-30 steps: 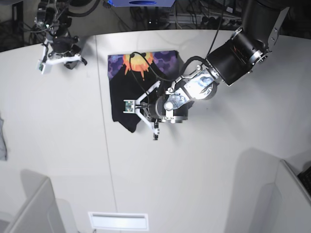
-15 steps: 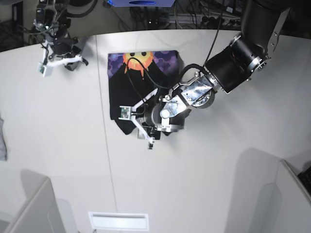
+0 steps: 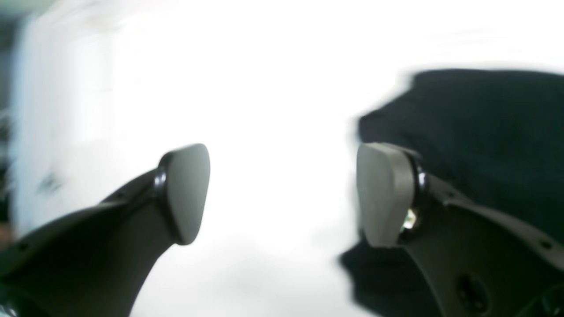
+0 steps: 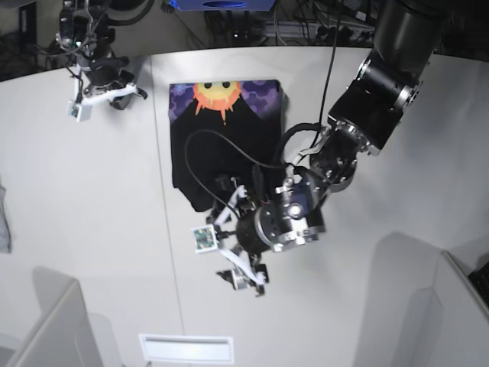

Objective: Fold the T-shirt properly

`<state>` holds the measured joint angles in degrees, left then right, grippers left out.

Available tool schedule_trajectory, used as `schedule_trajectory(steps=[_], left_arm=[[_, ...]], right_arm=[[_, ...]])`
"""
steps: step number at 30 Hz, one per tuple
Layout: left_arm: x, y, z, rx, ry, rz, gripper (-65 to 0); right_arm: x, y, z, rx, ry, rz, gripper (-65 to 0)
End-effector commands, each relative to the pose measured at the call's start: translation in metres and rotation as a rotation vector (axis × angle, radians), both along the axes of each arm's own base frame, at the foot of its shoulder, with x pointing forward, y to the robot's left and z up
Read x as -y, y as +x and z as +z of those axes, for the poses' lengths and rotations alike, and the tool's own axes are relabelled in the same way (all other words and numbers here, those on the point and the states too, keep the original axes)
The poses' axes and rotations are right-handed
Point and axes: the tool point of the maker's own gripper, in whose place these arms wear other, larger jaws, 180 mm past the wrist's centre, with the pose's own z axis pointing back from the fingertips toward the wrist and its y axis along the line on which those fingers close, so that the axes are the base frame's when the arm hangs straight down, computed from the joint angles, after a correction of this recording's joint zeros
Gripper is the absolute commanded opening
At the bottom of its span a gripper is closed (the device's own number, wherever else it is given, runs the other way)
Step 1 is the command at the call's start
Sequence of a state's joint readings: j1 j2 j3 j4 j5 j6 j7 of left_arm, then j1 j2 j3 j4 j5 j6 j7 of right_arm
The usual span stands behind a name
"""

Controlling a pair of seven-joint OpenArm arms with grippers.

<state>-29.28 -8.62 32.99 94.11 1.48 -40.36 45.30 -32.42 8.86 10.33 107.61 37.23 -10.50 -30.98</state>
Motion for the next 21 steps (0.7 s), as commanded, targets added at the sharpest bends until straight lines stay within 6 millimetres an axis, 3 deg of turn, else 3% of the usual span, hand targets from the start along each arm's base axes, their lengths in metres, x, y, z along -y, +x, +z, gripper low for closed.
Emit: schedule_trajectory(steps=[1,4,8,12,18,21], left_arm=[[0.000,0.002,0.028,0.057,-0.081,0.014,-15.5],[-0.046,-0.009,0.038,0.087,-0.151,0.129,-15.6],[-0.097,-0.034,0.017,0.048,-0.178,0.256,-18.4],[-0.131,-0.068,-0.010,0.007,-0.291,0.295,-35.4],[-0.166,-0.126,-0.027,-0.013,-0.462,0.343,-62.2],[-0.182,-0.154,-0.035,-0.035,-0.500,0.383,-65.0]], right_arm=[[0.005,0.006,0.009,0.041,-0.021,0.008,-65.0],[0.008,0.007,0.011,0.047,-0.033,0.016,-65.0],[0.007,0.014,0.019,0.085,-0.050,0.101,-65.0],[-0.004,0.019,0.029,0.160,-0.056,0.207,-65.0],[-0.017,0.010,0.040,0.209,-0.241,0.397,-65.0],[-0.026,-0.001,0.046,0.248,-0.318,0.481,-65.0]])
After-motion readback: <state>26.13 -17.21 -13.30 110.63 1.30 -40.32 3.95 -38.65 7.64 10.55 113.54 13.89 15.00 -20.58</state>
